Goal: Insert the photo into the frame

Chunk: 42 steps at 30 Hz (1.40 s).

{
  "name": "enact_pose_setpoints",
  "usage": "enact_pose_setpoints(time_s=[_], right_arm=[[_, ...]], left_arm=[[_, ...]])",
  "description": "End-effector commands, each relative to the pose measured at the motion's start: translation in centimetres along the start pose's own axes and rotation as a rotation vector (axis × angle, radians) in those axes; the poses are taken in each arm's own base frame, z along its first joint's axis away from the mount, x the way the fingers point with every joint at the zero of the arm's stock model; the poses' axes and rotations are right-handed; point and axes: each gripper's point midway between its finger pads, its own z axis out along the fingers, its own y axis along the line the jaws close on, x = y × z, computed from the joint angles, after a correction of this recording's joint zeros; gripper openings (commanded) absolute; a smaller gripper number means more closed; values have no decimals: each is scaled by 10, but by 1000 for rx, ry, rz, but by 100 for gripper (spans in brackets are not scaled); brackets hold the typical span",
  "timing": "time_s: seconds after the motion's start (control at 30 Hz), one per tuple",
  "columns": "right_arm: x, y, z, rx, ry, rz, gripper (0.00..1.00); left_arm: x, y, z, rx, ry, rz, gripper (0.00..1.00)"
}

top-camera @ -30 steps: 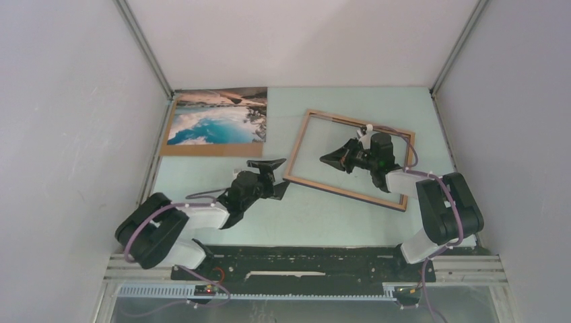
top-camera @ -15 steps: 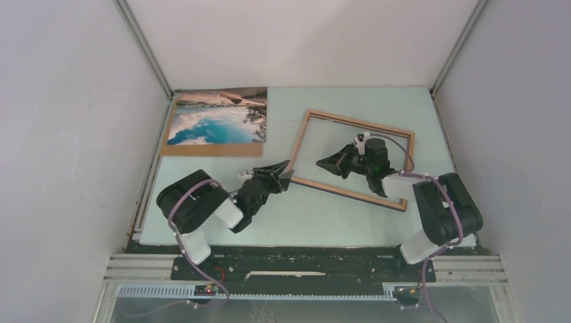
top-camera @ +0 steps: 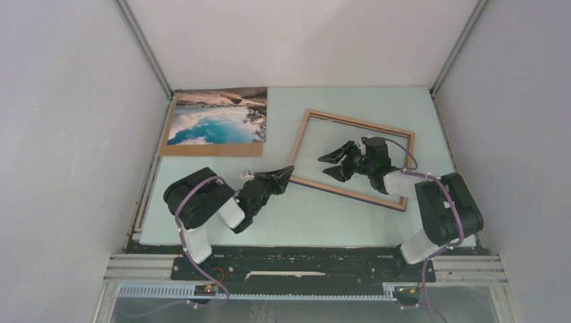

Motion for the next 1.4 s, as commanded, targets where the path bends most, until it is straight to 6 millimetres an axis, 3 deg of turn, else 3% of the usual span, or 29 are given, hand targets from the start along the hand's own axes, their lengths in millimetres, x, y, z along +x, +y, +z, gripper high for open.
enact_pose_setpoints(time_s=[0.0, 0.17, 0.53, 0.6, 0.7, 0.8, 0.87, 1.0, 1.13, 1.23, 1.37], right_arm=[[-18, 11, -1, 13, -35, 0, 64], [-22, 20, 16, 53, 49, 15, 64], [-32, 25, 29, 127, 35, -6, 54], [-33, 26, 31, 132, 28, -20, 49], [-34, 28, 32, 130, 25, -45, 35], [-35, 26, 27, 154, 13, -112, 12], [-39, 21, 19, 180, 7, -151, 0], [-56, 17, -10, 221, 6, -291, 0], [-76, 8, -62, 283, 10, -441, 0], [-83, -3, -98, 260, 71, -440, 0], [-110, -29, -135, 370, 15, -471, 0]], left_arm=[[24, -28, 3, 90, 86, -37, 5], [27, -26, 4, 83, 100, -37, 5], [30, -20, 4, 69, 118, 3, 4], [31, -18, 5, 66, 125, 19, 4], [33, -20, 5, 76, 130, 60, 4], [35, -22, 3, 90, 134, 117, 7], [40, -24, 2, 99, 150, 151, 17], [47, -20, -7, 90, 192, 224, 50], [44, -6, -31, 40, 227, 310, 67], [38, 14, -48, -48, 256, 410, 71], [26, 33, -60, -149, 262, 530, 73]])
